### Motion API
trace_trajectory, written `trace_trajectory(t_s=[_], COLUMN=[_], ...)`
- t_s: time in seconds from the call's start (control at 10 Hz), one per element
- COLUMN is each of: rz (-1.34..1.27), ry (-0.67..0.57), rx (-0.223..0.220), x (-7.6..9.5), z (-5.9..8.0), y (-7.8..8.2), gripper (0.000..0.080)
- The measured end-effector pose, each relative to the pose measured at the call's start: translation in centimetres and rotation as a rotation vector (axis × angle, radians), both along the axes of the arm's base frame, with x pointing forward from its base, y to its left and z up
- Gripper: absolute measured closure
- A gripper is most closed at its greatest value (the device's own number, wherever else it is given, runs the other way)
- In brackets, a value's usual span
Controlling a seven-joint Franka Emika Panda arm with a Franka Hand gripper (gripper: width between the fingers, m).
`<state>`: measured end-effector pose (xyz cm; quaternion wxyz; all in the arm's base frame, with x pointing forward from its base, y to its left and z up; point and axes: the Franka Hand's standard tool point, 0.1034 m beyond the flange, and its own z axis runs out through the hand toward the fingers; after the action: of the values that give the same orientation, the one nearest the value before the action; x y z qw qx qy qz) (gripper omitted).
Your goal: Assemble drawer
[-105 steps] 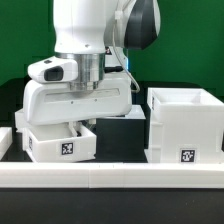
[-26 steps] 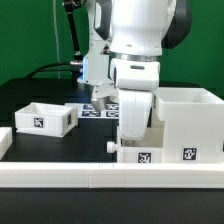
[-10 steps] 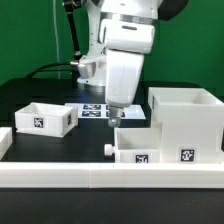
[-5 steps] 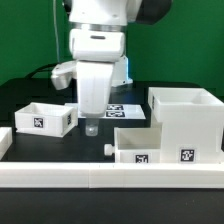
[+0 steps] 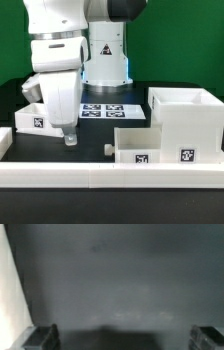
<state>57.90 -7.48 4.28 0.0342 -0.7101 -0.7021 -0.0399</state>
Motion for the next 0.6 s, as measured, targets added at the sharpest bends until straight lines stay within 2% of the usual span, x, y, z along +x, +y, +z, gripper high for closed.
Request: trace_trajectory(t_s=[0.3,0.6], rz=[-0.021,-0.027], ry=[-0.031,-0.048], rx=[0.004,0.010], x=[0.8,0.6], z=[-0.7,-1.3], y=[1.5,2.7], gripper=[0.0150,0.0150])
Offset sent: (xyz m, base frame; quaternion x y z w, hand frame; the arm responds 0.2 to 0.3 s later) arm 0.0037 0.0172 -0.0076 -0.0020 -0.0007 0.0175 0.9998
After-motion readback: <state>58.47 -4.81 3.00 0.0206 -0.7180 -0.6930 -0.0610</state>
